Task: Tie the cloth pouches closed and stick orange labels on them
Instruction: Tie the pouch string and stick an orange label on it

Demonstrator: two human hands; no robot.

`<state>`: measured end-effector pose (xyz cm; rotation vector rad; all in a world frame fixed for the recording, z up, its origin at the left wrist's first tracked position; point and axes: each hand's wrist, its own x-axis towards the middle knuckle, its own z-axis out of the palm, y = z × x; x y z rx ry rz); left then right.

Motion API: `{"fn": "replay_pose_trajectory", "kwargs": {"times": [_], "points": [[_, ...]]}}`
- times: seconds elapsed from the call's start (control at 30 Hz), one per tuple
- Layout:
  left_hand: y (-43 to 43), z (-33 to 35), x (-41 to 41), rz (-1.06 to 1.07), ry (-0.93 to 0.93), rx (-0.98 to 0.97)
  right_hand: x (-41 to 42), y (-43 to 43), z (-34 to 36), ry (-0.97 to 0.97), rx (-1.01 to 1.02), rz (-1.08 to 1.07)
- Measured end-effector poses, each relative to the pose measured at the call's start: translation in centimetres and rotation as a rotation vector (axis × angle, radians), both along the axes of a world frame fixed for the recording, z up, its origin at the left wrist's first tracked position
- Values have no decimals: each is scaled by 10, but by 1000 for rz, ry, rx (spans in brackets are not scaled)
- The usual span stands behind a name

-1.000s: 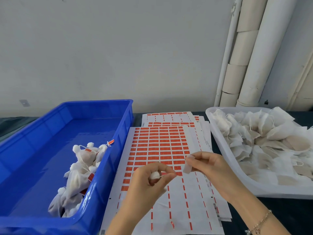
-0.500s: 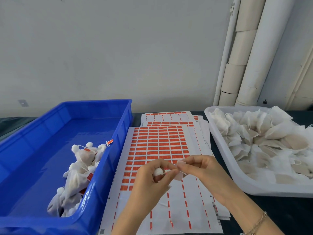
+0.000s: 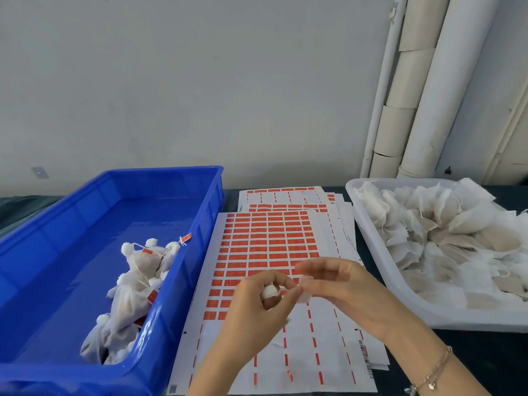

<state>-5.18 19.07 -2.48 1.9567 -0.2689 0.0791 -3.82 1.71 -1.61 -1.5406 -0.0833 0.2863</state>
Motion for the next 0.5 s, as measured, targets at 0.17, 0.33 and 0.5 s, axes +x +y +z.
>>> {"fn": "replay_pose_trajectory", "kwargs": {"times": [0.17, 0.33, 0.5], "points": [[-2, 4, -3, 20, 56, -107, 6, 1, -6, 206, 431, 15], [3, 2, 0, 81, 117, -171, -5, 2, -2, -26, -11, -108], [1, 1, -1, 74, 113, -166, -11, 7, -5, -97, -147, -149]]}}
